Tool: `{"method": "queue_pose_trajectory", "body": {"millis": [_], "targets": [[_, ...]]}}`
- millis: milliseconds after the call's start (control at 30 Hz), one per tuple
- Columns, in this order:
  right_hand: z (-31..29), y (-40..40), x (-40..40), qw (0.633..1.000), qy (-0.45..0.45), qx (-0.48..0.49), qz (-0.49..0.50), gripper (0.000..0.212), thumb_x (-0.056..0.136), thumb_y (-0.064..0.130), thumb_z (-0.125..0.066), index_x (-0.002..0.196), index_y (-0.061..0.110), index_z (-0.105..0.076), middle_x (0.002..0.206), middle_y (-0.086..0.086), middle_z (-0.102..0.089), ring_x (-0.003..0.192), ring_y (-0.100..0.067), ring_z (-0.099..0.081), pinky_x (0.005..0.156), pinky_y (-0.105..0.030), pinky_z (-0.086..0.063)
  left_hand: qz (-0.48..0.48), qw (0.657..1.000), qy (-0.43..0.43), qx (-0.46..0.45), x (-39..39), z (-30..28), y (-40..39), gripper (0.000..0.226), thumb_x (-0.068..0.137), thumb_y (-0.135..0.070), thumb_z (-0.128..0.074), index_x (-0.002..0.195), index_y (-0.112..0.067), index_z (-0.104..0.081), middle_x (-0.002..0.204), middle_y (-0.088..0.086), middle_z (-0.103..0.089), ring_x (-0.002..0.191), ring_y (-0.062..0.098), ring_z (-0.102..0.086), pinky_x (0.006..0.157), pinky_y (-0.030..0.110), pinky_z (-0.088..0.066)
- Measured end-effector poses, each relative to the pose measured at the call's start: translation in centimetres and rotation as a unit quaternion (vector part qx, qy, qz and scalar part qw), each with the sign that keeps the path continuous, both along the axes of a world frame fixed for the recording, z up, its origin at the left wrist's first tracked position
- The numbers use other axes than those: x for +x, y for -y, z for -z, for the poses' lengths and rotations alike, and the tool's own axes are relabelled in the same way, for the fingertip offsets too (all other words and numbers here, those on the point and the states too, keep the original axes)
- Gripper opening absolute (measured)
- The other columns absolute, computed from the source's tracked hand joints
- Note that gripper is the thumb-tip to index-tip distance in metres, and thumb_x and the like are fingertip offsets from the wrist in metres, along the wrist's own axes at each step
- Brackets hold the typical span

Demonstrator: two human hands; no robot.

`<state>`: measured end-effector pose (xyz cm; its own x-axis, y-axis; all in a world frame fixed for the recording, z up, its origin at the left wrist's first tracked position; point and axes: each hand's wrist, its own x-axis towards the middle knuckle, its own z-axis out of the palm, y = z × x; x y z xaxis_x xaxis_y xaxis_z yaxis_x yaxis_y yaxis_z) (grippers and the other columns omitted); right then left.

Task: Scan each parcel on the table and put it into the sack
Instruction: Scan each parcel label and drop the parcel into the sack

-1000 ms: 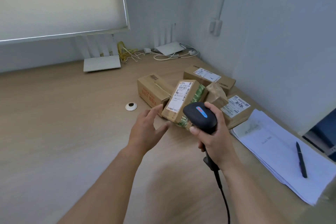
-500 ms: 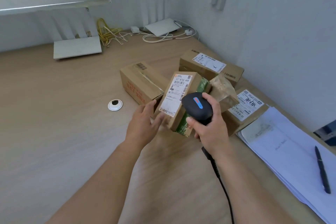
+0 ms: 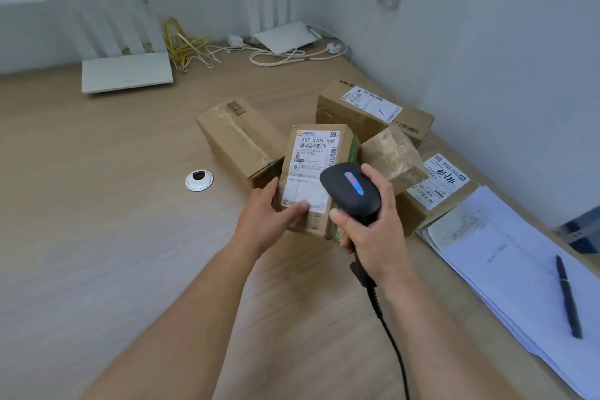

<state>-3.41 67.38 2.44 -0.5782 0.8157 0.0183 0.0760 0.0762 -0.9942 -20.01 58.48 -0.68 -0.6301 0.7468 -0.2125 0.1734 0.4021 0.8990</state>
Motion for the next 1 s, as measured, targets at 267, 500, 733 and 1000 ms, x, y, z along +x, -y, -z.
{"method": "queue_pose_trajectory", "body": {"millis": [267,500,733,1000], "targets": [[0.7,3.2,2.3,0.997,0.021,-0.058,-0.038,0.069,0.084,0.003,-0.073,0.125,0.050,-0.043,0.105,-0.010,-0.063,0.049,-0.013,-0.053,0.046,-0.025,-0.046,-0.046,0.994,-0.102,-0.018,3.2,-2.2,4.1,0.035,0.088,-0.040,-0.062,0.120,-0.030,-0.053,0.111,-0.003,-0.047,0.097,0.009,-0.050,0.081,0.024,-0.040],[1.2,3.9,3.9,0.994,0.074,-0.072,-0.043,0.068,0.084,0.009,-0.073,0.129,0.050,-0.042,0.101,-0.010,-0.065,0.046,-0.017,-0.052,0.043,-0.023,-0.043,-0.071,0.989,0.118,-0.046,5.0,-1.1,5.1,0.022,0.095,-0.036,-0.054,0.094,-0.017,-0.042,0.115,0.007,-0.060,0.087,0.011,-0.061,0.065,0.023,-0.052],[1.3,4.3,4.3,0.991,0.090,-0.081,-0.049,0.068,0.085,0.009,-0.072,0.129,0.051,-0.040,0.099,-0.011,-0.063,0.047,-0.017,-0.052,0.044,-0.022,-0.044,-0.091,0.955,0.281,-0.036,5.4,-0.6,5.8,0.025,0.089,-0.016,-0.063,0.092,-0.017,-0.038,0.113,0.016,-0.066,0.083,0.023,-0.064,0.077,0.039,-0.050],[1.1,5.2,4.9,0.993,0.086,-0.068,-0.049,0.068,0.084,0.010,-0.074,0.129,0.050,-0.042,0.107,-0.009,-0.066,0.046,-0.019,-0.054,0.044,-0.025,-0.045,-0.021,0.958,0.284,-0.027,5.5,-1.4,7.9,0.098,0.076,-0.015,-0.078,0.147,-0.041,-0.016,0.119,0.006,-0.066,0.100,0.024,-0.067,0.079,0.040,-0.054]]}}
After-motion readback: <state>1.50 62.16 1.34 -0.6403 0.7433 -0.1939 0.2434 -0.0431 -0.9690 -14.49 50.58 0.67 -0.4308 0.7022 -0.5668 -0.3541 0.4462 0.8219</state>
